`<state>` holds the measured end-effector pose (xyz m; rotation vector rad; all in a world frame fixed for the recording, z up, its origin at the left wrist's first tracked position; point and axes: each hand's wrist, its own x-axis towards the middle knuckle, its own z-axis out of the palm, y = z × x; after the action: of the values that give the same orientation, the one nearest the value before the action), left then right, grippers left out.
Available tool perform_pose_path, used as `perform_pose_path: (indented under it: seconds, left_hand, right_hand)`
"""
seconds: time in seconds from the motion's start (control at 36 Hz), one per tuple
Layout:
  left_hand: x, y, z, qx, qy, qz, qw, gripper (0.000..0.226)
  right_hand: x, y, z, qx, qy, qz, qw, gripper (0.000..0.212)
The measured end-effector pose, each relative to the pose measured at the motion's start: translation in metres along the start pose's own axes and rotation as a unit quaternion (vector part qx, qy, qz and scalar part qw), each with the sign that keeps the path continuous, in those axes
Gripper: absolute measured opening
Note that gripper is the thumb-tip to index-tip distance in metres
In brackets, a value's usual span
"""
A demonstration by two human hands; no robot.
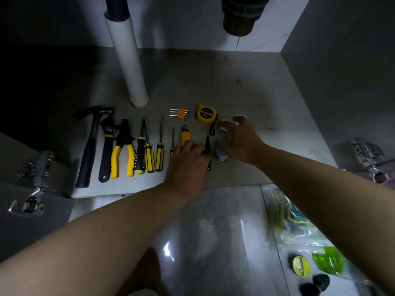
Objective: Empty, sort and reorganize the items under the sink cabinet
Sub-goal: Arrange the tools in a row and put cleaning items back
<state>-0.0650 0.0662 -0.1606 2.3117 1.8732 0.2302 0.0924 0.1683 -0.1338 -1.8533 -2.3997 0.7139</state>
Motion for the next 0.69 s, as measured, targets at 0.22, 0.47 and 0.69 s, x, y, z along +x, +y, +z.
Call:
perform_pose_path:
  seconds: [0.22, 0.47, 0.69]
  left_hand:
    - [-0.002, -0.003, 0.002, 0.006, 0.007, -0.014, 1.000, 0.043]
    - [-0.003, -0.001, 0.002, 0.004, 0.001, -0.015, 1.000, 0.046]
    - [-0.010, 0.016, -0.014, 0.028, 0.015, 0.008, 0.999, 0.036]
  right_hand:
    - [0.006, -0.004, 0.014, 0.036, -0.008, 0.000, 0.999, 0.058]
    - [-0.001, 0.012, 0.007, 0.131, -0.012, -0.038, 0.991, 0.048]
    - [-0.042, 0.055, -0.018, 0.111, 0.037, -0.039, 0.992, 0.044]
